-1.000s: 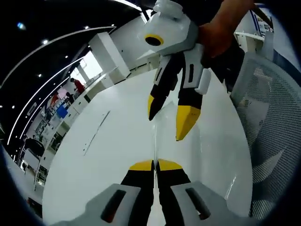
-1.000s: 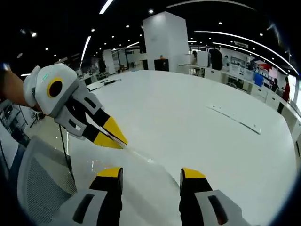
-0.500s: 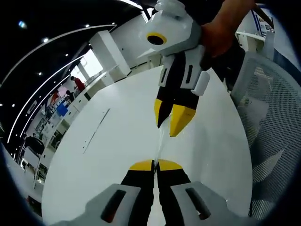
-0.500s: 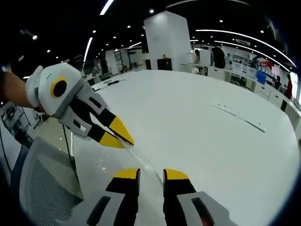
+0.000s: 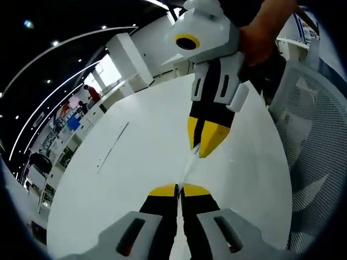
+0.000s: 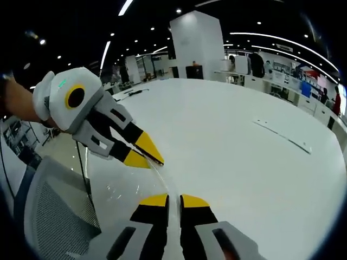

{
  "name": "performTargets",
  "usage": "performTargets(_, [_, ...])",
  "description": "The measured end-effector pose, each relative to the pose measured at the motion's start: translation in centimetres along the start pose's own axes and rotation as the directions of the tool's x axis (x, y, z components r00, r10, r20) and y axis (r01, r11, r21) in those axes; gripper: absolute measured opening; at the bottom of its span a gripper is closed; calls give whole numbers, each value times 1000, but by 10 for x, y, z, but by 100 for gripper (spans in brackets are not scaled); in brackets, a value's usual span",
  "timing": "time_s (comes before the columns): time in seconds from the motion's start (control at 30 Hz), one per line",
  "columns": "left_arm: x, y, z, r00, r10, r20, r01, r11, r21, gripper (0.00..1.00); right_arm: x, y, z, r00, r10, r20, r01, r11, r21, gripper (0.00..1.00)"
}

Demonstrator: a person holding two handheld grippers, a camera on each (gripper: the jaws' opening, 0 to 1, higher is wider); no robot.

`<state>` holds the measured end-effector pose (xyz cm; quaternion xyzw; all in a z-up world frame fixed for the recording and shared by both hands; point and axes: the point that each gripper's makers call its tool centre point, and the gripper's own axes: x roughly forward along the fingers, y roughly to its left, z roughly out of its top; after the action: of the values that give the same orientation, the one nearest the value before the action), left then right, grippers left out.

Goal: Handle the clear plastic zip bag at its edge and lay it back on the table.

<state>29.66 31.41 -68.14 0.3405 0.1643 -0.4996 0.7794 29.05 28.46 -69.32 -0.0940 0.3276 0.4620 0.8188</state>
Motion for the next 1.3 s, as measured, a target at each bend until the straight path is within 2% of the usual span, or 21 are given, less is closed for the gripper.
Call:
performTargets(0.37, [2, 7, -4, 1000, 10, -16, -11, 999, -45, 2, 1, 2, 7, 1000, -4, -21, 2, 998, -70, 2])
performTargets(0.57, [-2, 8, -9, 999, -18, -33, 16, 997, -69, 14, 1, -2, 7, 999, -20, -34, 16, 993, -115, 2])
performTargets(0.77, [-10, 14, -12, 999, -37, -31, 32, 990, -139, 23, -1, -6, 5, 999, -38, -37, 33, 990, -135, 2])
performTargets(0.87, [-10, 15, -11, 998, -61, -8, 57, 972, -228, 24, -2, -5, 7, 999, -43, -32, 38, 989, -146, 2])
performTargets(0.97, [-12, 18, -7, 997, -78, 12, 78, 959, -271, 22, -2, -7, 8, 999, -44, -28, 39, 987, -157, 2])
performTargets(1.03, [-11, 18, -6, 997, -79, 8, 79, 961, -264, 22, -1, -8, 8, 999, -45, -28, 40, 985, -165, 2])
performTargets(1.1, [-11, 11, -4, 992, -125, 7, 122, 953, -276, 21, 0, -8, 8, 998, -49, -31, 43, 983, -178, 2])
performTargets(1.3, [-9, 2, -1, 985, -173, -7, 163, 943, -291, 16, -1, -8, 8, 998, -56, -36, 48, 976, -211, 2])
